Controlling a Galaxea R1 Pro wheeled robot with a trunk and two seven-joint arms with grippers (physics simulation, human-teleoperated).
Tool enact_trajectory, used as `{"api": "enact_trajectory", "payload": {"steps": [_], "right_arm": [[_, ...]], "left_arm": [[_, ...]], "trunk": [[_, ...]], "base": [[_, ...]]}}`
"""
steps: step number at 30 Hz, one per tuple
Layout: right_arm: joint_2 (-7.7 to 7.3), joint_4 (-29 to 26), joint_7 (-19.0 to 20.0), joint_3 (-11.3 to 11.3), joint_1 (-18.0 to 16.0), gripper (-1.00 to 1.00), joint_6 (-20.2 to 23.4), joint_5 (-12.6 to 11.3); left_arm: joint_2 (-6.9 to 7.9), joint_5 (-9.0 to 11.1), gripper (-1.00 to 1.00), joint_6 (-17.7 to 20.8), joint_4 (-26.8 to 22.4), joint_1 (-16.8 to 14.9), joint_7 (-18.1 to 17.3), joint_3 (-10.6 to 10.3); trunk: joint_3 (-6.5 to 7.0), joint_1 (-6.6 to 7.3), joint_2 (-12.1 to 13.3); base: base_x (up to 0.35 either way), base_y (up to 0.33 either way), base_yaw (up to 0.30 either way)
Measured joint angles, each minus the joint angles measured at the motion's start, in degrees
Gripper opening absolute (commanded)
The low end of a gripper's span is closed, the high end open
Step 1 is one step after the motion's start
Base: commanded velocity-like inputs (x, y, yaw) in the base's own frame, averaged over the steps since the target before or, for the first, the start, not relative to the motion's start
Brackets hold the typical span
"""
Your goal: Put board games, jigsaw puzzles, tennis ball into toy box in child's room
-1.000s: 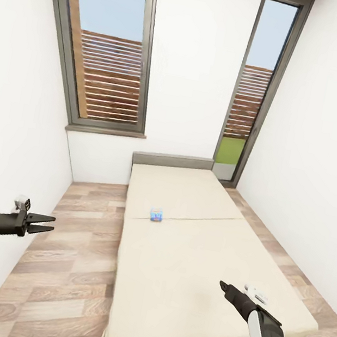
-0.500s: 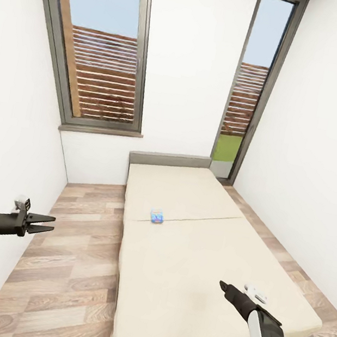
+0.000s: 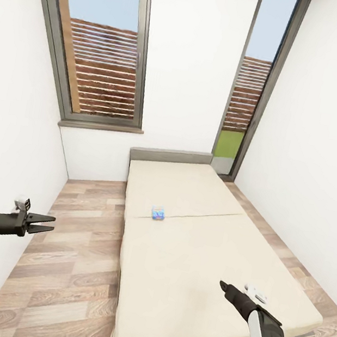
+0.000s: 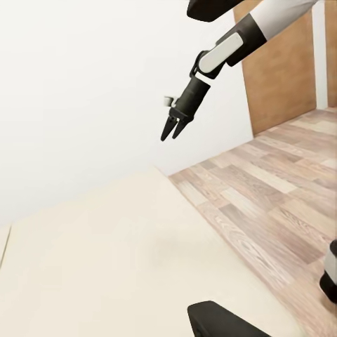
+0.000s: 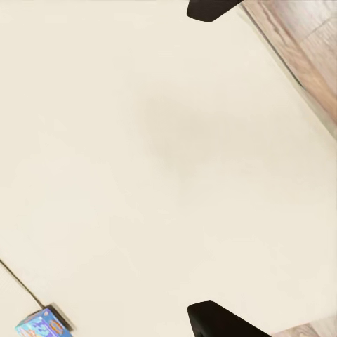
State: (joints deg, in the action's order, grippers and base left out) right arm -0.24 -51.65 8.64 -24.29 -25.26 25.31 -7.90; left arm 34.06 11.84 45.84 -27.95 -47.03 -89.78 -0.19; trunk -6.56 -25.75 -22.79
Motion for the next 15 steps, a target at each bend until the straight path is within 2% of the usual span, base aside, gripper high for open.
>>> {"api": "enact_trajectory", "payload": {"steps": [10, 15], "right_arm": [[-0.13, 0.05, 0.0, -0.07, 0.0, 1.0, -0.09, -0.01], [-0.21, 0.04, 0.0, -0.08, 0.01, 1.0, -0.09, -0.02]], "left_arm": [[-0.02, -0.02, 1.0, 0.0, 0.0, 0.03, -0.01, -0.02], [-0.05, -0.06, 1.0, -0.01, 0.01, -0.01, 0.0, -0.04]], "trunk": [[-0.93, 0.0, 0.0], [-1.36, 0.0, 0.0]], "base": [[0.0, 0.226, -0.001], [0.0, 0.187, -0.1]]}}
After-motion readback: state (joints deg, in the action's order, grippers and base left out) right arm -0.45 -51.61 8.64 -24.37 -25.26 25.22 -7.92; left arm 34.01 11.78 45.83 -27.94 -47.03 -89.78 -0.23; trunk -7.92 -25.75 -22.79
